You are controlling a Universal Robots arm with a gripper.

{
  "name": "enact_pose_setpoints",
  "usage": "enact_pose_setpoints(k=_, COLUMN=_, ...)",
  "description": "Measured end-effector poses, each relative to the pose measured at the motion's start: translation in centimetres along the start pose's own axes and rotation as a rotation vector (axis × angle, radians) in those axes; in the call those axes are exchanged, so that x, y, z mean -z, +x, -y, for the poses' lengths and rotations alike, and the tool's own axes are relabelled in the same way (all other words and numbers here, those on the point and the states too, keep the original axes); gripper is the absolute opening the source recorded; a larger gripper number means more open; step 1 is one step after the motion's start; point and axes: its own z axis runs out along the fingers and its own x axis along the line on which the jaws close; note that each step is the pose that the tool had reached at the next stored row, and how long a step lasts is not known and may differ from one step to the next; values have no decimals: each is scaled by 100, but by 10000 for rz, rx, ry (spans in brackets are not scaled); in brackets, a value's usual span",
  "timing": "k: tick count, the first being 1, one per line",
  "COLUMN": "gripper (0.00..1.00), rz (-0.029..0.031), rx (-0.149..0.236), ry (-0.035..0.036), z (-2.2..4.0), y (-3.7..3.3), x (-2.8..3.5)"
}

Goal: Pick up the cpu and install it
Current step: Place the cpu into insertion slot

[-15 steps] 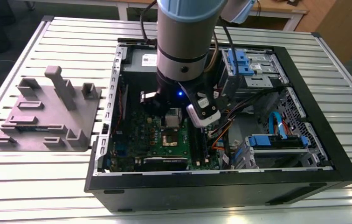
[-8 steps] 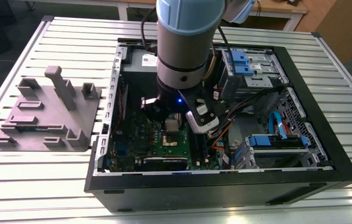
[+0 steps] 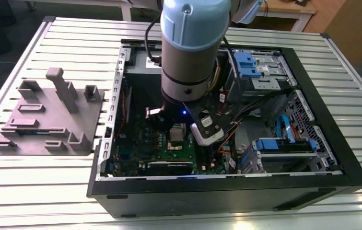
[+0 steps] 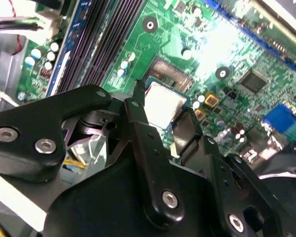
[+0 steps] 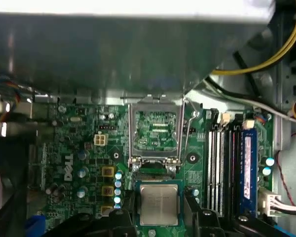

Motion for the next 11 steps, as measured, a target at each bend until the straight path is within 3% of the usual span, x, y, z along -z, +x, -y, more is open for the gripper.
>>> enact_pose_setpoints(k=5, gripper=47, rz=-29, rx=2, ry=-1, z=24, y=1, x=-90)
enact_pose_setpoints(k=11, gripper=47, rz=-113, rx=-2, ry=-5, z=35, y=3, x=-195)
